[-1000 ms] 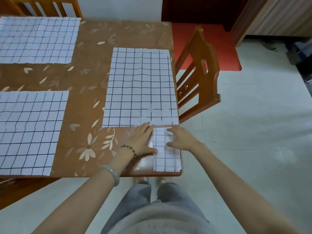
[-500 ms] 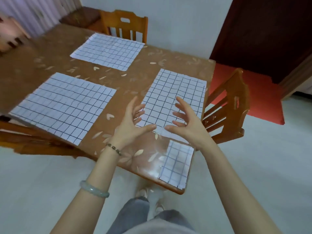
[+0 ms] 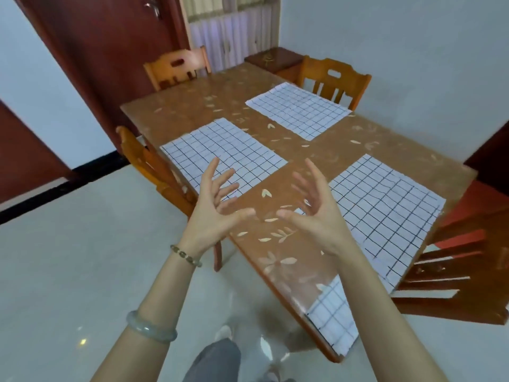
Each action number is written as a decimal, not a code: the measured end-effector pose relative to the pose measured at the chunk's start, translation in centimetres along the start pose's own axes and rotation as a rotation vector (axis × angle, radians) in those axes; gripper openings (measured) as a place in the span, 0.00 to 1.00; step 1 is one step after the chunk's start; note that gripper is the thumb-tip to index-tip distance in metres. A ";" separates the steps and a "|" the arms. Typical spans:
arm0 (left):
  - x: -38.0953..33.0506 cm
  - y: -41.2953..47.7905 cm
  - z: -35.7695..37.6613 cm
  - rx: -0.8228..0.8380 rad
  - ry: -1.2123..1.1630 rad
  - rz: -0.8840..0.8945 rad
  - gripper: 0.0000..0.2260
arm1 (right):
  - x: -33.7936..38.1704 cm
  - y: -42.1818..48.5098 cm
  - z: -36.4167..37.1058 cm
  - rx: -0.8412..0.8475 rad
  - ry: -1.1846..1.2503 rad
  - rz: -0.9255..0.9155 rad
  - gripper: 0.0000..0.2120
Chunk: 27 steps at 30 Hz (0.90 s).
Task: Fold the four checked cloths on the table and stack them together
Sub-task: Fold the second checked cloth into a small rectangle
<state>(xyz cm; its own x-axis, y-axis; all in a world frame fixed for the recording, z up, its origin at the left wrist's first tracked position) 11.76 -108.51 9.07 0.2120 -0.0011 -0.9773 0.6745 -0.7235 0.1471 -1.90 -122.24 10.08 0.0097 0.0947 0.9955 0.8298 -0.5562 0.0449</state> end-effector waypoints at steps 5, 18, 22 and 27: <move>-0.7 -0.8 -5.0 -0.103 -0.006 0.015 0.49 | 0.8 1.9 4.4 0.080 0.004 -0.025 0.48; 3.6 -0.5 -23.3 -0.205 0.016 -0.055 0.53 | 1.7 9.0 22.3 0.164 -0.020 -0.011 0.43; 4.5 0.9 -30.5 -0.188 0.037 -0.049 0.56 | 2.9 11.9 28.7 0.154 -0.034 -0.023 0.43; 5.1 3.3 -37.2 -0.133 0.060 -0.037 0.54 | 3.5 14.9 34.7 0.113 -0.053 -0.033 0.44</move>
<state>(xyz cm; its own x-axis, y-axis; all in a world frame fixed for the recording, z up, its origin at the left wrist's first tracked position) 41.38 -85.17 10.20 0.2247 0.0678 -0.9721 0.7696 -0.6242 0.1344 29.90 -101.54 11.31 0.0082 0.1562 0.9877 0.8875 -0.4562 0.0648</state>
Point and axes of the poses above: each hand's wrist, its own y-axis towards the middle knuckle, its own z-axis out of the palm, x = y × z, the point moved 7 cm from there along y, towards the middle knuckle, and after that the axes turned 1 degree about z, right-handed, at the moved point
